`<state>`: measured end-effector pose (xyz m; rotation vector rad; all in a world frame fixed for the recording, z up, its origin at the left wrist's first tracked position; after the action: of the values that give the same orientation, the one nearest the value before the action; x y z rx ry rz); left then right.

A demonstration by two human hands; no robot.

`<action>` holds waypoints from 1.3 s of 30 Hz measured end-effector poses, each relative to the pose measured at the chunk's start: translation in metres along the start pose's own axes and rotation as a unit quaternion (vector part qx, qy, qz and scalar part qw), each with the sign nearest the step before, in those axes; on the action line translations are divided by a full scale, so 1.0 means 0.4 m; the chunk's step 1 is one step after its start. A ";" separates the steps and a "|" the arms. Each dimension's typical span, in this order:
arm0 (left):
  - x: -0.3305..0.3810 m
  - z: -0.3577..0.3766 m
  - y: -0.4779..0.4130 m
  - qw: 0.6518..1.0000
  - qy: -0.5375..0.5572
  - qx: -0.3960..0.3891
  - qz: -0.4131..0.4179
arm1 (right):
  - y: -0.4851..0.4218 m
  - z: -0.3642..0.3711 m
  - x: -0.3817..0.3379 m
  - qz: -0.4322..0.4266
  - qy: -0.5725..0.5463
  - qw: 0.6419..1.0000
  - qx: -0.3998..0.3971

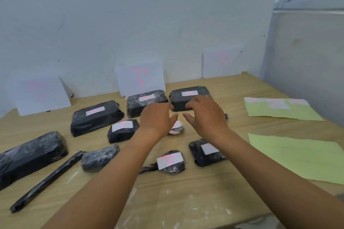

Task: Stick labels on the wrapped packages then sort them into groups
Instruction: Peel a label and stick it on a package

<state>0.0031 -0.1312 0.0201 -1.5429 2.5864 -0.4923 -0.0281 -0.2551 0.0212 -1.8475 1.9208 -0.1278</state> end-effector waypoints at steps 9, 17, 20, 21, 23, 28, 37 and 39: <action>0.265 0.099 -0.145 0.991 0.065 -0.009 0.113 | 0.016 -0.059 0.320 0.108 0.032 0.994 0.014; 0.476 0.218 -0.249 0.978 0.095 -0.014 0.183 | 0.035 -0.079 0.588 0.213 0.053 0.975 0.007; 0.524 0.266 -0.285 0.976 0.117 -0.027 0.183 | 0.036 -0.068 0.674 0.250 0.059 0.967 -0.010; 0.542 0.283 -0.297 0.975 0.124 -0.030 0.183 | 0.034 -0.063 0.703 0.260 0.062 0.963 -0.017; 0.561 0.302 -0.314 0.973 0.132 -0.034 0.186 | 0.029 -0.059 0.735 0.270 0.060 0.961 -0.022; 0.604 0.371 -0.368 0.966 0.154 -0.073 0.192 | 0.007 -0.045 0.795 0.271 0.044 0.961 -0.017; 0.620 0.454 -0.409 0.956 0.162 -0.130 0.209 | -0.062 0.006 0.820 0.257 -0.005 0.966 -0.011; 0.618 0.464 -0.408 0.957 0.152 -0.129 0.213 | -0.070 0.014 0.826 0.266 -0.002 0.964 -0.005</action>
<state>0.0645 -0.4599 -0.0819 -0.9667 3.2114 -0.3821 0.0054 -0.5745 -0.0607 -1.2716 2.3402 0.0630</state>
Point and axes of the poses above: each hand's wrist, its own y-axis away from the middle knuckle, its own z-axis out of the palm, x = y × z, the point moved 7 cm from there along -y, towards the middle knuckle, and after that the axes turned 10 degrees about z, right-handed, at the moved point
